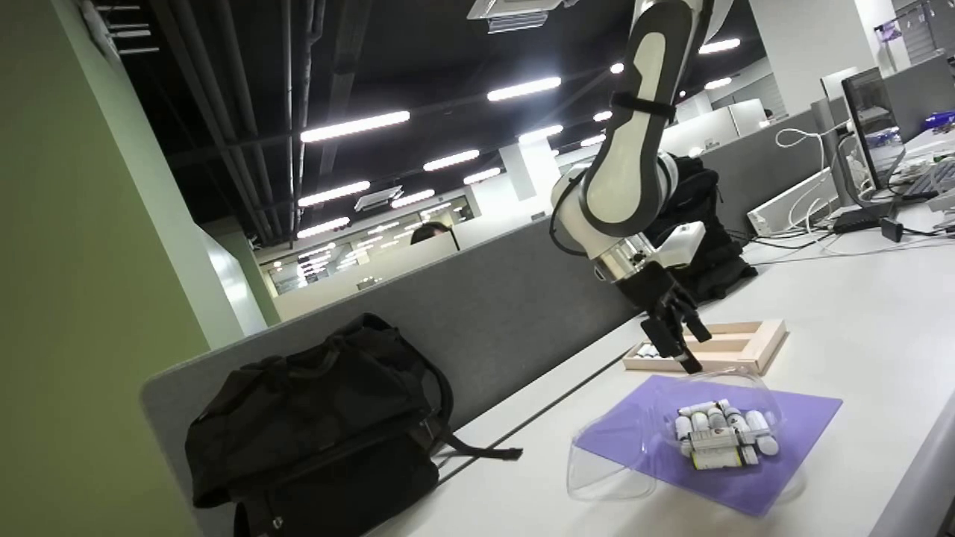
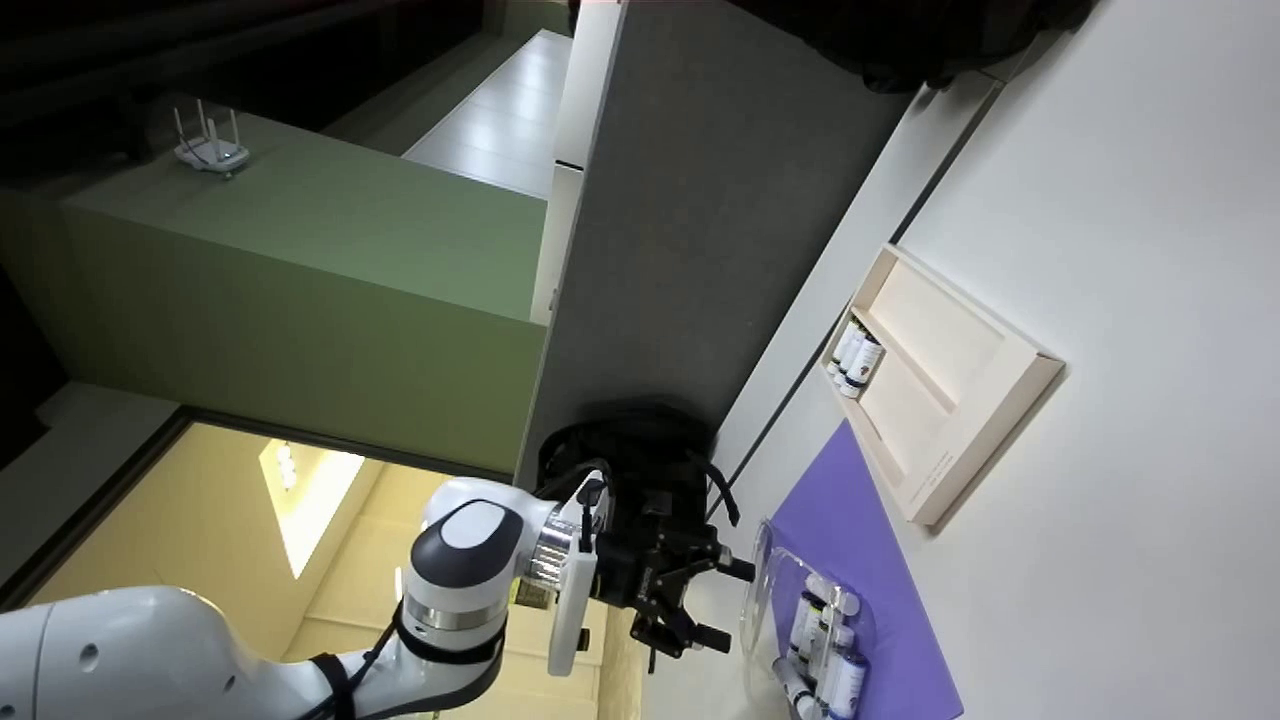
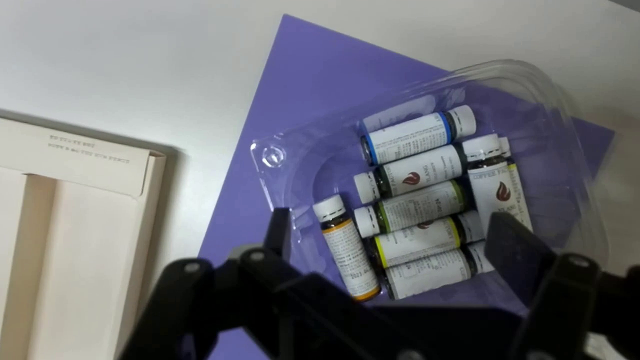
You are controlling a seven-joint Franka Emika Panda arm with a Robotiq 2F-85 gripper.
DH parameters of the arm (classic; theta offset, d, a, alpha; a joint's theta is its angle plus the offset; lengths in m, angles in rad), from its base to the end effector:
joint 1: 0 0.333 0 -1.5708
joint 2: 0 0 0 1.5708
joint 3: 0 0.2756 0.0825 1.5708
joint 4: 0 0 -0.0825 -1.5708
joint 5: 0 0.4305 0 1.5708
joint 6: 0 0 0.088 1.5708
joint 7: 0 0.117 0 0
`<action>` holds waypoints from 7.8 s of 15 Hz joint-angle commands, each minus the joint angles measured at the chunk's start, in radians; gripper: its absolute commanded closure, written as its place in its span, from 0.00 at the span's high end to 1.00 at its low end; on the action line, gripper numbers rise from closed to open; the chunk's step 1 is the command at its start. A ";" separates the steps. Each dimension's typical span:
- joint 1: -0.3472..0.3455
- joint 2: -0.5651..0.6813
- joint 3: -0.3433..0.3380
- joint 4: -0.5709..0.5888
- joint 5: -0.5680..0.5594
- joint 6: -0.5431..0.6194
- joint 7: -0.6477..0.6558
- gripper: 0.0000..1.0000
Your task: Remove one bottle and put it in the wooden box
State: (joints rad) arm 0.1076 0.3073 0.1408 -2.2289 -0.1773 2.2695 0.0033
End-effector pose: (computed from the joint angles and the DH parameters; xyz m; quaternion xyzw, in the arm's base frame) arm 0.5138 0.1297 0.1294 0.9733 0.1853 -0.1239 0.0543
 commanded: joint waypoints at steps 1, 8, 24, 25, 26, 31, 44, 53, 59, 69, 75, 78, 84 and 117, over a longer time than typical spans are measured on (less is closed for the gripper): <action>0.022 0.031 -0.014 -0.012 -0.017 0.070 -0.019 1.00; 0.016 0.083 0.011 -0.005 0.044 0.088 -0.120 1.00; -0.024 0.174 0.060 -0.011 0.098 0.225 -0.319 1.00; -0.038 0.179 0.074 -0.007 0.126 0.223 -0.349 1.00; -0.044 0.182 0.081 -0.006 0.142 0.225 -0.366 1.00; -0.055 0.186 0.085 -0.010 0.166 0.243 -0.400 0.75; -0.081 0.143 0.097 -0.030 0.221 0.249 -0.409 0.11; -0.002 -0.005 -0.074 -0.097 0.086 0.317 -0.096 0.10; 0.004 -0.118 -0.194 -0.184 -0.061 0.343 0.169 0.10; -0.041 -0.116 -0.214 -0.160 -0.038 0.306 0.198 0.35; -0.183 -0.164 -0.176 -0.222 0.393 0.426 0.006 0.10; -0.265 -0.179 -0.153 -0.236 0.654 0.436 -0.143 0.10; -0.330 -0.169 -0.129 -0.226 0.823 0.443 -0.274 0.35; -0.419 0.158 -0.320 0.153 1.426 -0.070 -0.230 0.10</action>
State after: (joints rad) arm -0.3192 0.3946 -0.1656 -2.1584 1.2329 2.2374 -0.3268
